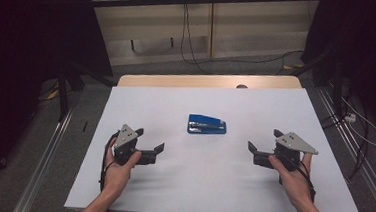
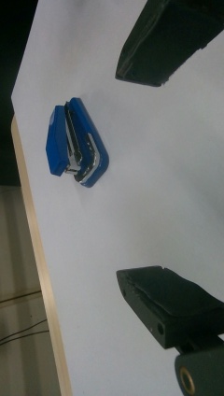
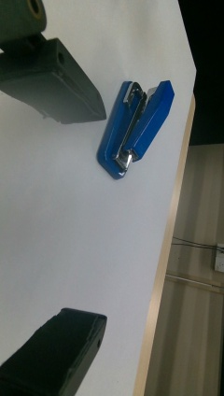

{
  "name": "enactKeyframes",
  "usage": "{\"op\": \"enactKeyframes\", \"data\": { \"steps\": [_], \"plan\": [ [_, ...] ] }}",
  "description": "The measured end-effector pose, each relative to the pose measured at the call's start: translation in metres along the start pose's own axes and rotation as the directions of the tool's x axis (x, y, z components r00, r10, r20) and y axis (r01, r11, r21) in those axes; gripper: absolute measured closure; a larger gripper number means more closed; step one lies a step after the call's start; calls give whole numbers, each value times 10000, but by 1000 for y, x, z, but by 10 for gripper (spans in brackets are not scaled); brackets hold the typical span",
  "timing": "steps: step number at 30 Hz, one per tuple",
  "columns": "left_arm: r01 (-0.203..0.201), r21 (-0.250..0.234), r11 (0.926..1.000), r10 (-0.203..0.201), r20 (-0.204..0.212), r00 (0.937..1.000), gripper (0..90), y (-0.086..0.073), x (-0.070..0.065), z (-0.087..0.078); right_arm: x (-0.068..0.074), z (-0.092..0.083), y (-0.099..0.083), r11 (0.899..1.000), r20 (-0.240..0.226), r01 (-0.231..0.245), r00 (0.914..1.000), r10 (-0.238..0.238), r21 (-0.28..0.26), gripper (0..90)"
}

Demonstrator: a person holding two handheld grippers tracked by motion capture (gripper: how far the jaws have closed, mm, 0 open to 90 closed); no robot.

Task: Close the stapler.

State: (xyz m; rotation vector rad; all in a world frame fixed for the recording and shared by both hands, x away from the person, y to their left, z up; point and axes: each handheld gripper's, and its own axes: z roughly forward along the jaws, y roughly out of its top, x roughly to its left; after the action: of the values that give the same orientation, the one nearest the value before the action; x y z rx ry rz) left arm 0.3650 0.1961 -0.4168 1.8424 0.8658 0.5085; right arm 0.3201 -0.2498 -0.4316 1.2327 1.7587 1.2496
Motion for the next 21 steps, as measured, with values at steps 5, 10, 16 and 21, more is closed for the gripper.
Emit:
{"op": "enactKeyframes", "data": {
  "steps": [5, 10, 16, 21],
  "plan": [
    [132, -112, 9999, -133, -113, 9998, 50, -2, 2, -14, -2, -9, -3, 10000, 67, -13, 10000, 13, 53, 35],
    [207, 20, 9998, -206, -380, 9991, 50, -8, 6, -29, -5, -20, -6, 9998, 154, -207, 9997, 206, 67, 35],
    [189, 12, 9998, -188, -588, 9981, 49, -14, 6, -44, -6, -29, -10, 9984, 221, -512, 9985, 507, 220, 39],
    [58, 126, 9999, -49, -687, 9976, 46, -18, 0, -58, -7, -36, -13, 9984, 340, -558, 9979, 555, 104, 44]
  ]
}}
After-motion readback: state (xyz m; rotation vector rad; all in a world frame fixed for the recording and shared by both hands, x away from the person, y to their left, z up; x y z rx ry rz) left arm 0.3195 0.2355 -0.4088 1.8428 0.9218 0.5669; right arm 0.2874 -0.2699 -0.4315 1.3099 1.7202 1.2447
